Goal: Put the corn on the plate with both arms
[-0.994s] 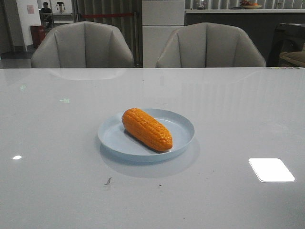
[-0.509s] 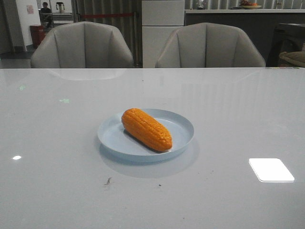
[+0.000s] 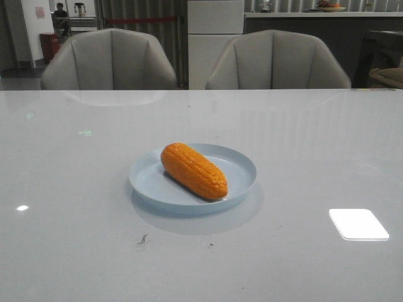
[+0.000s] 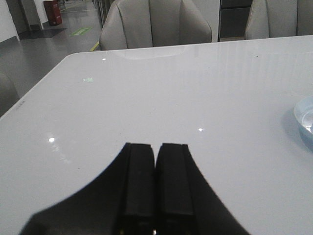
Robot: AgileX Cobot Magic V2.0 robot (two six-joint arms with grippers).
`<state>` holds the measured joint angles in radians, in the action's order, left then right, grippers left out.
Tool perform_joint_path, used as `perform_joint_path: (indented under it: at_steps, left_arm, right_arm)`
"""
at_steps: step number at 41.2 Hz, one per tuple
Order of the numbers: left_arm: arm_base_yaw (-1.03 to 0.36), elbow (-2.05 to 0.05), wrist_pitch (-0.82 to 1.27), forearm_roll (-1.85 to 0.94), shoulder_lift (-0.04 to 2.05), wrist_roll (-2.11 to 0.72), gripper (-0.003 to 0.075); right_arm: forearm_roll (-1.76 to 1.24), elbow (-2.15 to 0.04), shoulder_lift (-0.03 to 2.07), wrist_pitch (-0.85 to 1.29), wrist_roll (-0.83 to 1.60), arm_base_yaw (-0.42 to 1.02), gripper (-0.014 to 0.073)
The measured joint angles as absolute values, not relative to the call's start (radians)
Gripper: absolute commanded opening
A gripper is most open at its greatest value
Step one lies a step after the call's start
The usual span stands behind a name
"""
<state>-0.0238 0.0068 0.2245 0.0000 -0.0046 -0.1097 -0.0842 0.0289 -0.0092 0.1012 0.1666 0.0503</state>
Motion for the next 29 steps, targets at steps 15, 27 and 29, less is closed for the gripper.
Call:
perform_joint_path:
  at_steps: [15,27,29]
  left_arm:
    - [-0.024,0.007,0.225,0.0,-0.005,-0.11,0.0089]
    - [-0.024,0.007,0.225,0.0,-0.005,-0.11,0.0089]
    - [-0.024,0.007,0.225,0.0,-0.005,-0.11,0.0089]
  right_arm:
    - [-0.084,0.029,-0.01,0.123,0.167,0.05,0.002]
    - [-0.084,0.029,-0.01,0.123,0.167,0.05,0.002]
    - [-0.084,0.029,-0.01,0.123,0.167,0.05,0.002]
